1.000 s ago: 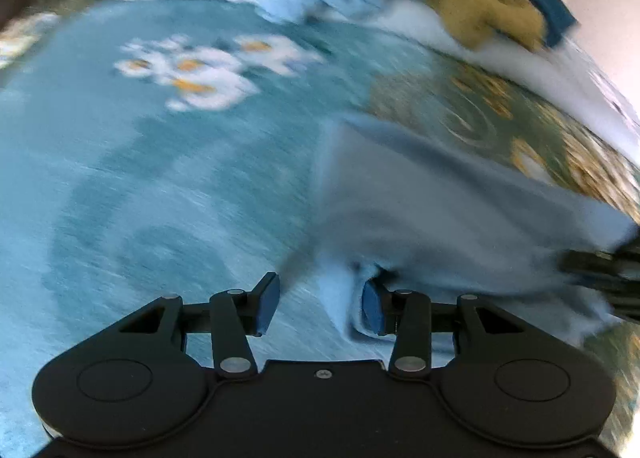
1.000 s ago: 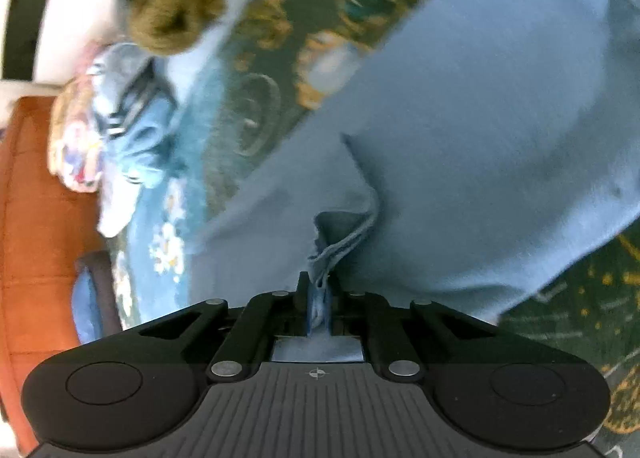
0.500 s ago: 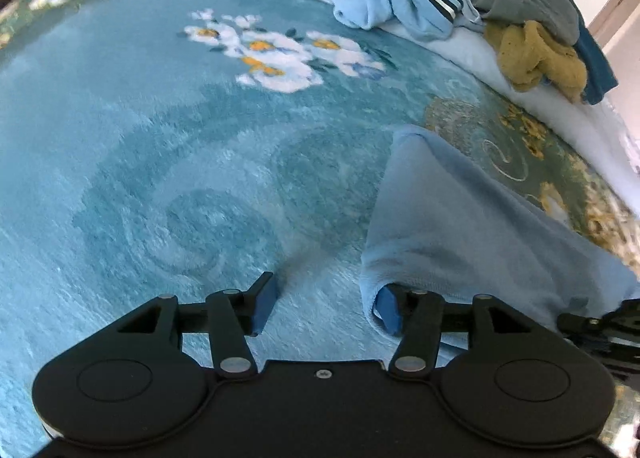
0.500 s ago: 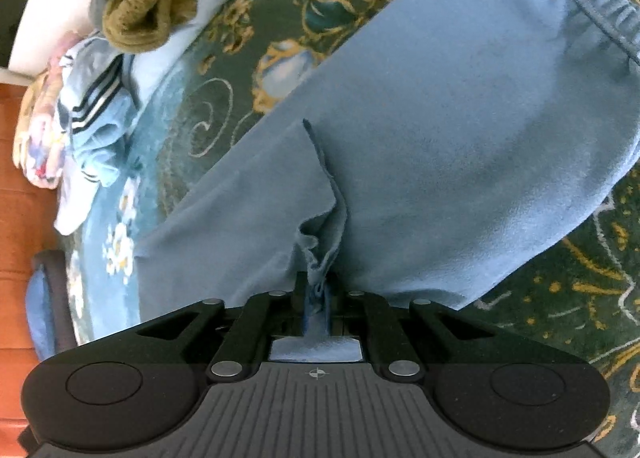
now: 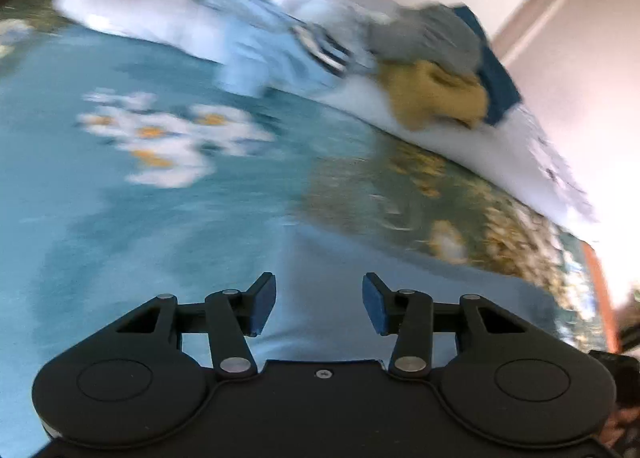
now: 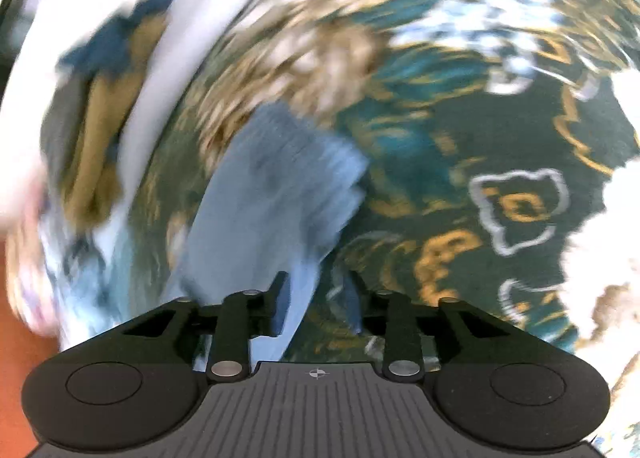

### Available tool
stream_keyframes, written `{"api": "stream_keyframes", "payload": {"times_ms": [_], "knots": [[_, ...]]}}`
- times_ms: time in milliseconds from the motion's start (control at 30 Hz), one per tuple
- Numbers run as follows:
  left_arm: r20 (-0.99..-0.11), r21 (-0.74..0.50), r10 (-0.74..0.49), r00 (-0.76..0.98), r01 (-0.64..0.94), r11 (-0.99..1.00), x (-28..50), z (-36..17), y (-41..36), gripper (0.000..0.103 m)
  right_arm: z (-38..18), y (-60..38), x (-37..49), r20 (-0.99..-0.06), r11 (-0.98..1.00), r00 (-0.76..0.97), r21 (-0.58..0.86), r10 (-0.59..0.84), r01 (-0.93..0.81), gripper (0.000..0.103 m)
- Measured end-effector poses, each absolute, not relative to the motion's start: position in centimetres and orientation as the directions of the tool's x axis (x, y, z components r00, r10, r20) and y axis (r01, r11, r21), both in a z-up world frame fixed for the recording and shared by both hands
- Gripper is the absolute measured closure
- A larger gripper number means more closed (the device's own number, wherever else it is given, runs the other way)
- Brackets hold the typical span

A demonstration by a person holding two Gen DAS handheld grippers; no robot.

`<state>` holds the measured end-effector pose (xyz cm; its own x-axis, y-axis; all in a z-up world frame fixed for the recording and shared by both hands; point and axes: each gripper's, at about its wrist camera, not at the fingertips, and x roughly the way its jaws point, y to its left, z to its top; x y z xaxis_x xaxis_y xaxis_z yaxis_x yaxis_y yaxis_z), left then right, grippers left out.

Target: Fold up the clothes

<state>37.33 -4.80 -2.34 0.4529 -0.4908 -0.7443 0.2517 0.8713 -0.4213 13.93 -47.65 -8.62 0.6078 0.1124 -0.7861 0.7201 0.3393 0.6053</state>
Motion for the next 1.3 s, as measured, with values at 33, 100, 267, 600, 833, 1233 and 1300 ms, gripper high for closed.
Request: {"api": "stream_keyframes", "payload": {"times_ms": [33, 100, 267, 600, 833, 1233, 1300], "knots": [[-0.737, -0.434, -0.515, 0.437, 0.277, 0.857, 37.5, -2.6, -6.5, 0.063, -9.1, -48.2, 13.5, -0.767, 0.299, 0.633, 0.631, 0.105, 0.716, 0.065], [-0.718, -0.487, -0.575, 0.392, 0.307, 0.818, 37.4, -3.4, -9.7, 0.065, -9.8, -49.0, 13.0, -0.742, 0.228, 0.666, 0.663, 0.077, 0.713, 0.065], [-0.74, -0.534, -0.614, 0.275, 0.314, 0.785, 36.0, -6.4, -16.0, 0.073, -11.3, -49.4, 13.9, -0.749, 0.175, 0.661, 0.657, 0.041, 0.733, 0.064], [-0.711, -0.614, -0.633, 0.305, 0.168, 0.771, 36.6, -5.7, -10.6, 0.07, -5.2, -45.8, 18.1, -0.791, 0.586, 0.604, 0.448, -0.091, 0.675, 0.088], [-0.7, -0.639, -0.592, 0.399, 0.019, 0.769, 39.0, -4.1, -1.3, 0.065, 1.4, -38.5, 23.2, -0.687, 0.855, 0.719, 0.308, -0.105, 0.418, 0.088], [-0.637, -0.767, -0.672, 0.378, -0.22, 0.603, 39.5, -5.4, 4.9, 0.059, -0.4, -20.7, 29.3, -0.747, 0.987, 0.656, 0.16, 0.105, 0.023, 0.088], [-0.61, -0.791, -0.705, 0.362, -0.228, 0.567, 39.5, -6.1, 4.5, 0.058, -1.5, -18.8, 29.5, -0.773, 0.992, 0.627, 0.124, 0.097, -0.001, 0.088]]}}
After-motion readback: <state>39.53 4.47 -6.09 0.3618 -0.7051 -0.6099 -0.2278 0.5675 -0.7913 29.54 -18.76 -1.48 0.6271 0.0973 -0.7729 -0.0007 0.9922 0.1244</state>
